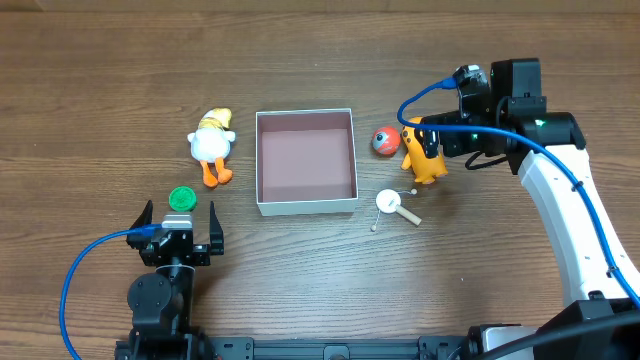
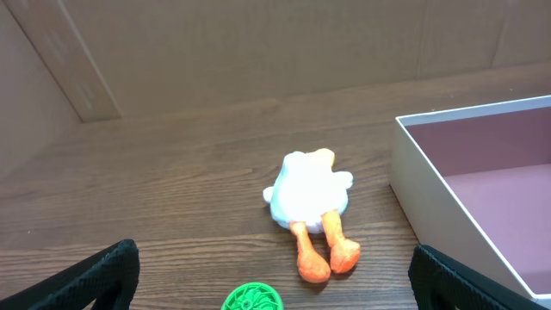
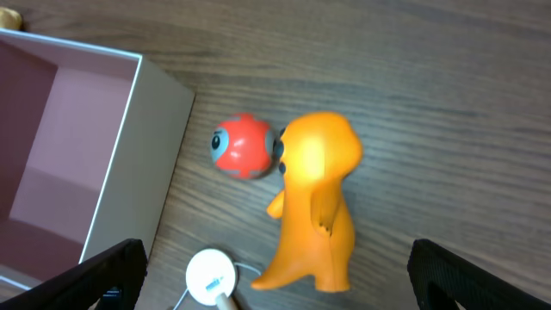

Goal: Pack container
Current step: 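Raise the right arm and move it above the orange dinosaur, then move the left gripper down over the green round toy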

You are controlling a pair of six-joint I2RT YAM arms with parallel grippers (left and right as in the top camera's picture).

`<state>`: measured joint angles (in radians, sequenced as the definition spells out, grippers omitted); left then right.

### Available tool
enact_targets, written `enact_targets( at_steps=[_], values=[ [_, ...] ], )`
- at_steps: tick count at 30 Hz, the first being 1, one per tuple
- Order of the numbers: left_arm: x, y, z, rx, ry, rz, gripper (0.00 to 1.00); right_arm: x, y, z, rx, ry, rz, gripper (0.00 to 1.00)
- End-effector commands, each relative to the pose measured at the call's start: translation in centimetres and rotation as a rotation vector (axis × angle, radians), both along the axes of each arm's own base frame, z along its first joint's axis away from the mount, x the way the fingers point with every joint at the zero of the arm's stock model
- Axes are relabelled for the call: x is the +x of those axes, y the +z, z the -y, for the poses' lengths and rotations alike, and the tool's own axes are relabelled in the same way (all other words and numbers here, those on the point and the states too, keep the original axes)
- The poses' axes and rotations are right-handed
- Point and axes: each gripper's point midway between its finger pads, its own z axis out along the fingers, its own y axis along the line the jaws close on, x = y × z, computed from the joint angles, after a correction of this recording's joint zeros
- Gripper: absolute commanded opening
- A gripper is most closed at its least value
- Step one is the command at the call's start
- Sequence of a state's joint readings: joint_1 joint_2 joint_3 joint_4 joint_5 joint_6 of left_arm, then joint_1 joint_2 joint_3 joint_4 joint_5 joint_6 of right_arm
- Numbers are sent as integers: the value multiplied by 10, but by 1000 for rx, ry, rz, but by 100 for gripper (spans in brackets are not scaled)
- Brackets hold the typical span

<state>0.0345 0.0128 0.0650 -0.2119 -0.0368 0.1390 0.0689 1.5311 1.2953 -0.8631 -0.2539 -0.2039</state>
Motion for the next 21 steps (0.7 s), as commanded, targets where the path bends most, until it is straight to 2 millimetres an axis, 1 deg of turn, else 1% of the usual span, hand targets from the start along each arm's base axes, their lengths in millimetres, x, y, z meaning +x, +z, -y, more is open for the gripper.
enact_targets(
  at_steps=[1, 13, 15, 16, 17, 18, 19, 20, 21],
  values=[
    [0, 1, 1, 20, -10, 7, 100, 9, 2, 1, -10, 1, 26, 100],
    [0, 1, 1, 20, -10, 8, 100, 7, 0, 1, -10, 1, 12, 100],
    [1, 9, 1, 20, -11, 39, 100, 7, 0, 1, -10, 1, 12, 100],
    [2, 13, 5, 4, -31, 55, 100, 7, 0, 1, -10, 1, 12, 100],
    [2, 14, 14, -32, -80, 63, 100, 7, 0, 1, -10, 1, 12, 100],
    [1, 12, 23, -54, -128, 53, 100, 7, 0, 1, -10, 1, 12, 100],
    [1, 9, 27, -58, -152, 39, 100, 7, 0, 1, -10, 1, 12, 100],
    [1, 16, 30, -65, -170, 68, 100, 7, 0, 1, -10, 1, 12, 100],
    [0, 18, 37, -73, -213, 75, 100, 7, 0, 1, -10, 1, 12, 100]
  ],
)
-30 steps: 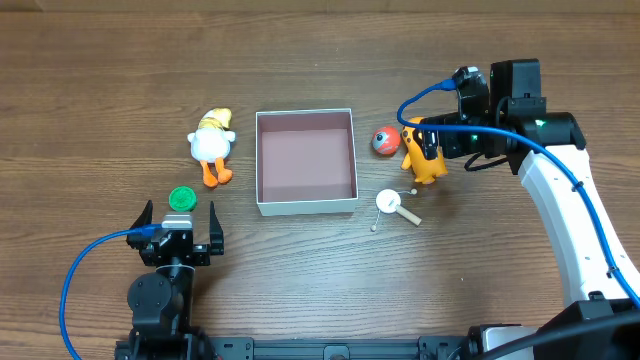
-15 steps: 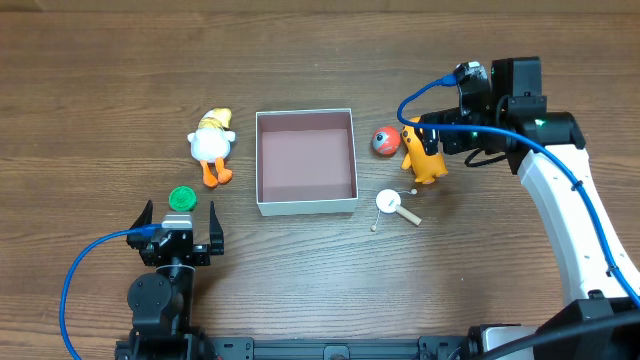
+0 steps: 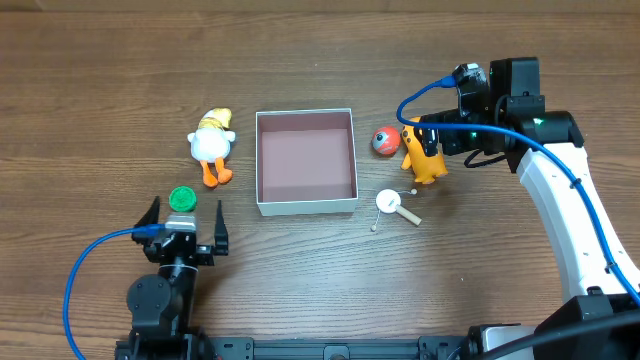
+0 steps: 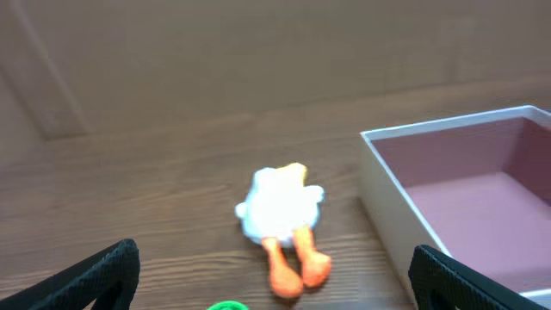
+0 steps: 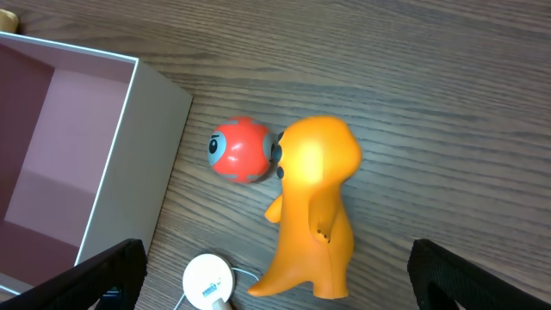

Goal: Pack container
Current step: 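Move the left gripper down over the green round toy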

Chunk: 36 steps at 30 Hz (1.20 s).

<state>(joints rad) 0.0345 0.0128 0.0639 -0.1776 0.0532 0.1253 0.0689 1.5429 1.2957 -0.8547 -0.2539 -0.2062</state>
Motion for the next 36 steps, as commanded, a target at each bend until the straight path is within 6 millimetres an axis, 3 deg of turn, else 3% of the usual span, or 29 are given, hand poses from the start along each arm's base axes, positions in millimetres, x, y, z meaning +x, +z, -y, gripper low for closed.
enact_targets(
  at_steps=[1, 4, 7, 11, 15, 19, 25, 28, 29, 36],
  values=[
    [-3, 13, 30, -51, -174, 51, 100, 4, 3, 1, -9, -1, 14, 100],
    [-6, 24, 42, -87, -242, 71, 100, 4, 3, 1, -9, -1, 14, 100],
    [-11, 49, 42, -162, -240, 106, 100, 4, 3, 1, -9, -1, 14, 100],
    [-18, 98, 37, -171, -207, 131, 100, 4, 3, 1, -9, -1, 14, 100],
    [-12, 124, 18, -174, -80, -8, 100, 4, 3, 1, -9, -1, 14, 100],
    [10, 130, 11, -156, -35, -229, 100, 4, 3, 1, -9, -1, 14, 100],
    [48, 98, 10, -112, -36, -680, 100, 4, 3, 1, -9, -1, 14, 100],
    [73, 66, 3, -91, -8, -857, 100, 4, 3, 1, -9, -1, 14, 100],
    [82, 46, 2, -92, -5, -923, 100, 4, 3, 1, -9, -1, 14, 100],
    [84, -26, 2, -37, -58, -1184, 100, 4, 3, 1, -9, -1, 14, 100]
  ],
)
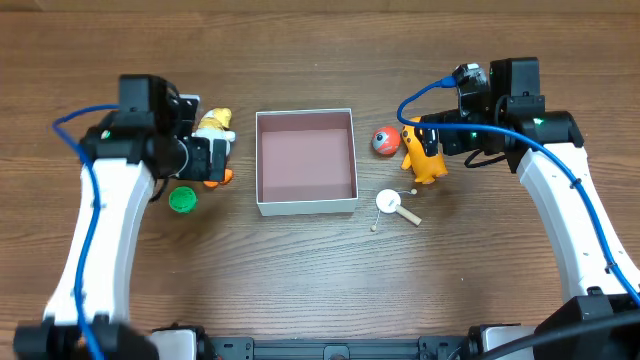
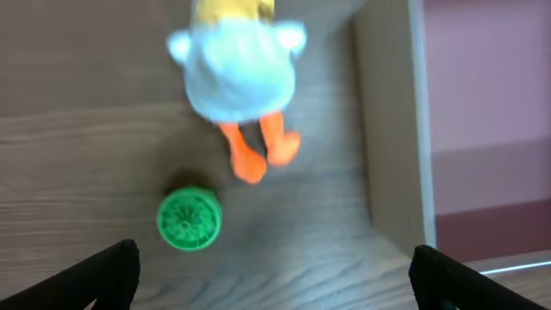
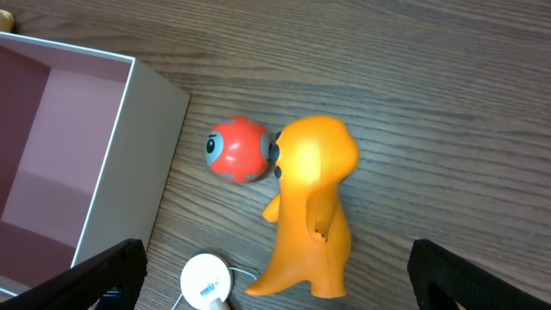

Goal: Pack container
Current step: 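Move the left gripper down over the green round toy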

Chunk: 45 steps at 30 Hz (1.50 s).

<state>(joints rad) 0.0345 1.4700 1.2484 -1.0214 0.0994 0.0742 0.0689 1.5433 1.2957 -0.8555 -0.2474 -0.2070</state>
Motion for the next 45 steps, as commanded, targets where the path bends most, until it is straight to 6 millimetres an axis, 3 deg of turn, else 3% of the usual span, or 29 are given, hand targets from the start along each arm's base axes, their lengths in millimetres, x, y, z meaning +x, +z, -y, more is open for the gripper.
enact_targets(
  at_steps=[1, 8, 15, 19, 24, 28, 37, 45],
  values=[
    [-3, -26, -3, 41, -132, -102, 100, 4, 4, 0, -3, 2, 15, 100],
    [-4, -50, -4, 46, -159, -184, 100, 4, 4, 0, -3, 2, 15, 100],
    [-5, -57, -32, 168, -73, -218, 100, 4, 4, 0, -3, 2, 15, 100],
    [-4, -59, -36, 137, -52, -216, 100, 4, 4, 0, -3, 2, 15, 100],
    [-6, -80, -42, 135, -32, -220, 100, 4, 4, 0, -3, 2, 15, 100],
    [-7, -101, -39, 108, -34, -202, 100, 4, 4, 0, -3, 2, 15, 100],
    [-3, -109, -46, 135, -1, -177, 100, 4, 4, 0, -3, 2, 15, 100],
    [-10, -132, -47, 142, 11, -167, 100, 4, 4, 0, -3, 2, 15, 100]
  ],
)
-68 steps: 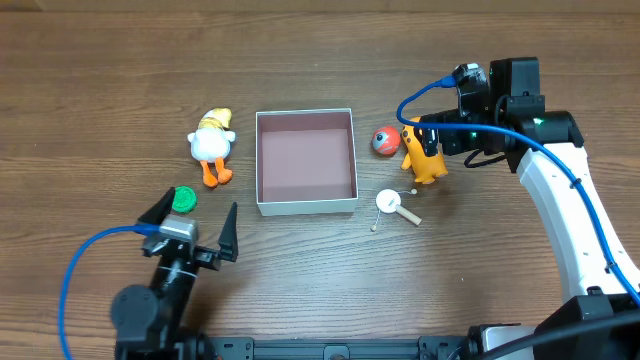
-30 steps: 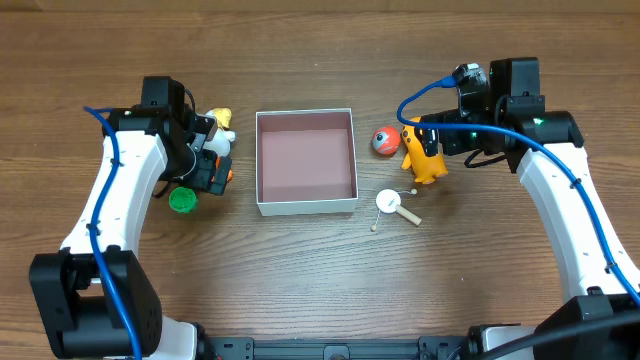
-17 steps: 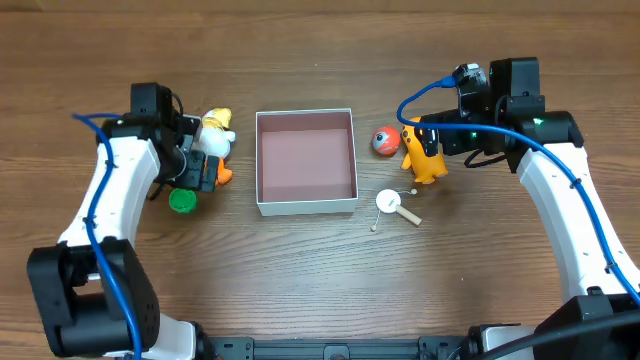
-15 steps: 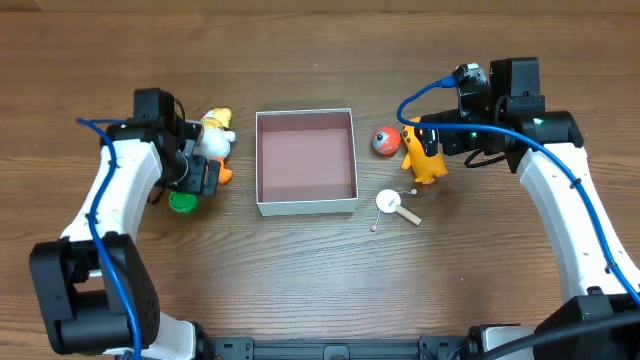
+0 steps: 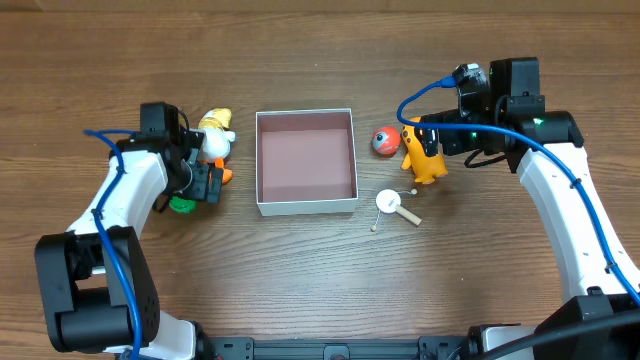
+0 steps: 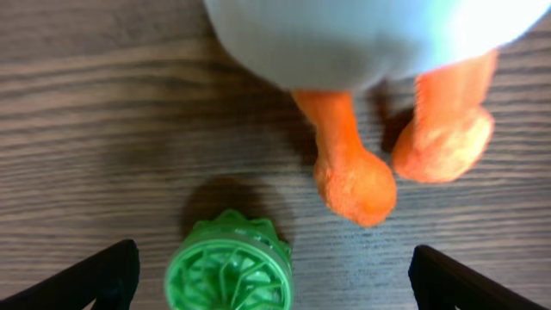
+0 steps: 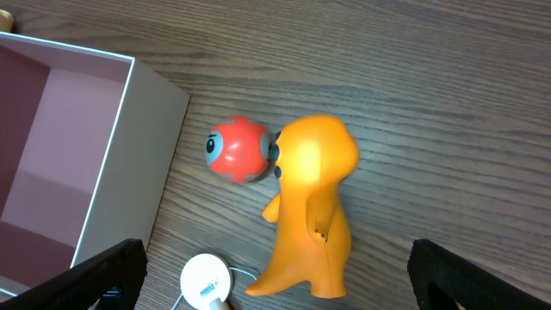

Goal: Pack container
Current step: 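Move the left gripper down over the green round toy, then close the left gripper on the green round toy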

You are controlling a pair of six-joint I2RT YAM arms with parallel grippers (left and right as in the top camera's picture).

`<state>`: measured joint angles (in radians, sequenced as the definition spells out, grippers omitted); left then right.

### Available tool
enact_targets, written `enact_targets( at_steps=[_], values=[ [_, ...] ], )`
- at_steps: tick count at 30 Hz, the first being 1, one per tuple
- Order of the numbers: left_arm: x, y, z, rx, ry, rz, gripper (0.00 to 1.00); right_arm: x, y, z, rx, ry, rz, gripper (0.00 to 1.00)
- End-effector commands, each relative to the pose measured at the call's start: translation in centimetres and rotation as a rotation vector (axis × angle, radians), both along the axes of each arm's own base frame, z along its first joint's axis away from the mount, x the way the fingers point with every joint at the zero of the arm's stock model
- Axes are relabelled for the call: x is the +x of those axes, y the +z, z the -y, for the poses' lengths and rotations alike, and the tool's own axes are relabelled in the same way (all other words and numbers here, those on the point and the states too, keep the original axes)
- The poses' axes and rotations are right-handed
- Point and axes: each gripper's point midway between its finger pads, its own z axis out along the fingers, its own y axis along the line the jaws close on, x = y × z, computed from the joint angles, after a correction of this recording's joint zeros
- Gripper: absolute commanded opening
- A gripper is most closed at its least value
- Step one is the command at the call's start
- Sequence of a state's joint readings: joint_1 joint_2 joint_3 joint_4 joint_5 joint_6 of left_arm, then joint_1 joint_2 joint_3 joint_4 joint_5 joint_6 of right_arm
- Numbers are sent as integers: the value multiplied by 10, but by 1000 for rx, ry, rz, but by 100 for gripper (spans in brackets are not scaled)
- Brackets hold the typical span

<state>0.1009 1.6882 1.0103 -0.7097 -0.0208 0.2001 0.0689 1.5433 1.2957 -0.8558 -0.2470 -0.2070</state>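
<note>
The white box with a pink inside (image 5: 305,207) sits mid-table. Left of it lies a white plush duck (image 5: 213,135) with orange feet (image 6: 353,181). My left gripper (image 5: 197,183) hangs low and open over a green ribbed cap (image 6: 228,263), its fingers (image 6: 103,275) wide on either side, touching nothing. Right of the box, my right gripper (image 5: 432,148) is open above an orange figure (image 7: 310,207) standing against a red ball (image 7: 237,148). Nothing is held.
A white disc on a string with a small stick (image 5: 388,202) lies in front of the orange figure, also the disc (image 7: 207,280) in the right wrist view. The box wall (image 7: 129,172) stands just left of the ball.
My left gripper has come down much closer to the table; the green cap and the duck's feet now fill its view. The right arm and all objects stay put.
My left gripper stood open near the table's front edge, facing the duck and box from afar, and shifted slightly. Then it was high over the duck and green cap. Now it is low over the cap. The right gripper stayed open above the orange figure throughout.
</note>
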Motion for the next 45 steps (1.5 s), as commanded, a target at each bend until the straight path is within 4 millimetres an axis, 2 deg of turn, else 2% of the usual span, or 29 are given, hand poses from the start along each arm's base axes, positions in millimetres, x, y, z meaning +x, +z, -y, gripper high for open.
enact_targets(
  at_steps=[1, 6, 11, 23, 28, 32, 39, 45],
  values=[
    [-7, -11, -5, 7, 37, -12, 100, 4, 4, 0, -3, 2, 15, 100],
    [-10, -14, -5, 7, 37, -18, 100, 4, 4, 0, -3, 2, 15, 100],
    [-13, -25, -5, 12, 38, -4, 100, 4, 4, 0, -3, 2, 15, 100],
    [-15, -28, -9, 37, 44, -6, 99, 4, 4, 0, -3, 2, 15, 100],
    [-15, -28, -9, 38, 44, -3, 90, 4, 4, 0, -3, 2, 15, 100],
    [-18, -28, -10, 45, 44, -16, 77, 4, 4, 0, -3, 2, 15, 100],
    [-18, -28, -14, 62, 44, -17, 73, 4, 4, 0, -3, 2, 15, 100],
    [-18, -28, -13, 58, 44, -16, 57, 4, 4, 0, -3, 2, 15, 100]
  ],
)
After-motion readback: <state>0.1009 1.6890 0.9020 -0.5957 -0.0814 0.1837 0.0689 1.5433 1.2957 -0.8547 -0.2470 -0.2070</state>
